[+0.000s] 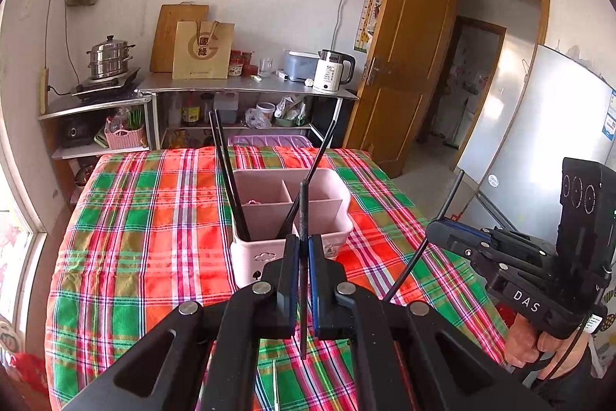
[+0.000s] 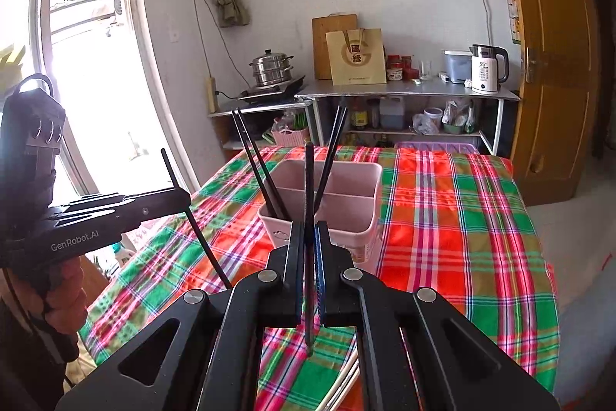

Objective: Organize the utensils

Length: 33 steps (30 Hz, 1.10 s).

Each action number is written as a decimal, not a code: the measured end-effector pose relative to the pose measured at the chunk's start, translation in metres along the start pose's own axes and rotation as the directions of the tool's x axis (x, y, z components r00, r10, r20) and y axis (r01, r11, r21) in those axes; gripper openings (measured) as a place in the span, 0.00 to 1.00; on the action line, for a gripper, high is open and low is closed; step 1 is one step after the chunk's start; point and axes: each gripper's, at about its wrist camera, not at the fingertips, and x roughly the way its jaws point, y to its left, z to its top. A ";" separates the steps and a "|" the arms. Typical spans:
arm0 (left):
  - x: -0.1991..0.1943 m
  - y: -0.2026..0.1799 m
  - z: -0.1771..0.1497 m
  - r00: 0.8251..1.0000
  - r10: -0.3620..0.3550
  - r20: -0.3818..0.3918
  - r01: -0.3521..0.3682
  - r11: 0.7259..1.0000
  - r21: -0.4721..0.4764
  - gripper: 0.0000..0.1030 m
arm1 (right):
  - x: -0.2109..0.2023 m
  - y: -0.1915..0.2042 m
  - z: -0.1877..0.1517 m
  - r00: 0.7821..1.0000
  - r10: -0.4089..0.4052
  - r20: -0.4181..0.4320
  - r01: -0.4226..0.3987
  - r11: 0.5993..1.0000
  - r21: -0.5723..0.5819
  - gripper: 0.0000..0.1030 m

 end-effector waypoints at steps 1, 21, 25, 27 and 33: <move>-0.002 0.001 0.005 1.000 0.000 0.008 0.000 1.000 0.000 0.04 | -0.001 0.001 0.004 1.000 0.003 0.011 -0.003 1.000 -0.001 0.05; 0.003 0.029 0.117 0.985 0.045 0.164 -0.038 0.998 -0.049 0.04 | 0.035 -0.002 0.095 0.982 0.031 0.187 -0.041 0.998 0.054 0.05; 0.020 0.036 0.112 0.986 0.038 0.162 -0.029 0.998 -0.056 0.04 | 0.053 -0.005 0.089 0.985 0.023 0.171 -0.035 0.997 0.066 0.05; 0.029 0.039 0.106 0.987 0.030 0.156 -0.021 0.998 -0.062 0.04 | 0.061 -0.007 0.083 0.987 0.021 0.158 -0.033 0.997 0.075 0.05; 0.058 0.052 0.082 0.994 0.018 0.109 -0.008 0.995 -0.095 0.04 | 0.085 -0.012 0.059 0.996 0.017 0.090 -0.025 0.996 0.090 0.05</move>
